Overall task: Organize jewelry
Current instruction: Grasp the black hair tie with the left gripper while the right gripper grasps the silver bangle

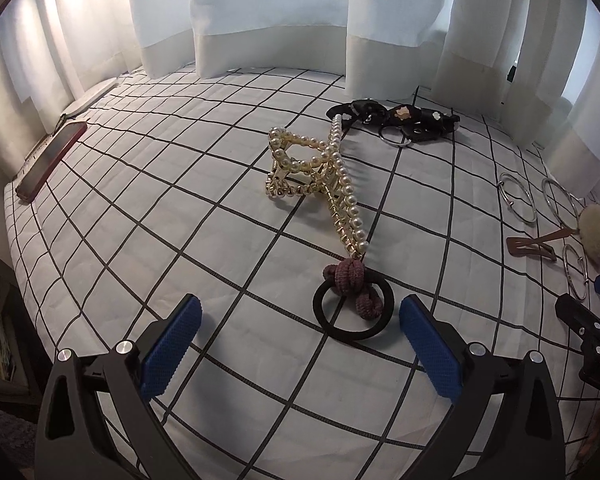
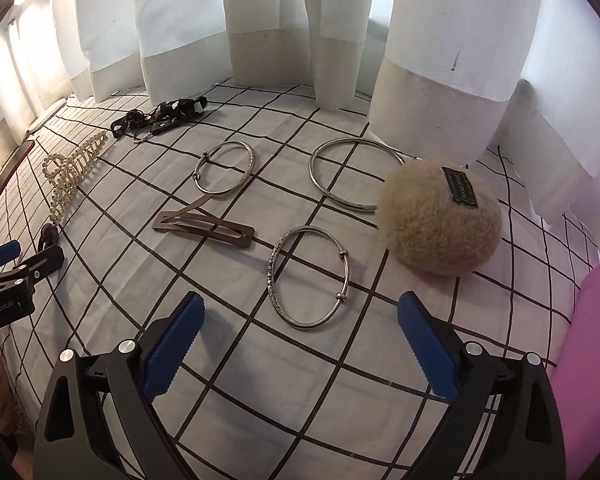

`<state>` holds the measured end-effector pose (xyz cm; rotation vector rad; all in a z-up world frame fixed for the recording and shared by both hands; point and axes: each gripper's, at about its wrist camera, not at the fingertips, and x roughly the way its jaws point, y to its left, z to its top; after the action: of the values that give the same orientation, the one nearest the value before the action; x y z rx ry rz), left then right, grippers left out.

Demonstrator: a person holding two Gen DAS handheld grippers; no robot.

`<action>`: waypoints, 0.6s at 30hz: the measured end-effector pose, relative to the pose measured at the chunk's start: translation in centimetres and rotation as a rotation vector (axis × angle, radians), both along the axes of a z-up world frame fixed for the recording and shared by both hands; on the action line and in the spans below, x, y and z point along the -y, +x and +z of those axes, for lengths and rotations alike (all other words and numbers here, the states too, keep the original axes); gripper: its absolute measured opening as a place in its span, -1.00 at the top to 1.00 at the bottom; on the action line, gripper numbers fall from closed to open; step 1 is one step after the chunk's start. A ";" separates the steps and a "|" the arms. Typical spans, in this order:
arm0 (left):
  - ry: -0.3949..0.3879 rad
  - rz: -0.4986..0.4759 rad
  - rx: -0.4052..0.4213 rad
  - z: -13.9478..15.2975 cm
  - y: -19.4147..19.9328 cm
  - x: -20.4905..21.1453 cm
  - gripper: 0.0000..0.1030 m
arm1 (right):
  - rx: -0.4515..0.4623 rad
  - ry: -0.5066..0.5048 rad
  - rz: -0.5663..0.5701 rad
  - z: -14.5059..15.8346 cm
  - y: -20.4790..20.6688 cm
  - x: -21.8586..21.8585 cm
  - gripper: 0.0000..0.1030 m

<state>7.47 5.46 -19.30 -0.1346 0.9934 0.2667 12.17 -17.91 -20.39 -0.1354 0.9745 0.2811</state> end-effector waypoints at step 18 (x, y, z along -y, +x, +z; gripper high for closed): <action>0.000 -0.033 0.041 0.4 -0.8 0.6 -0.63 | 0.049 0.009 0.003 0.1 0.2 0.0 -0.57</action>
<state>6.71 4.88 -18.94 -0.1233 0.9537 0.2328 12.39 -17.95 -20.24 -0.1353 0.9248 0.2836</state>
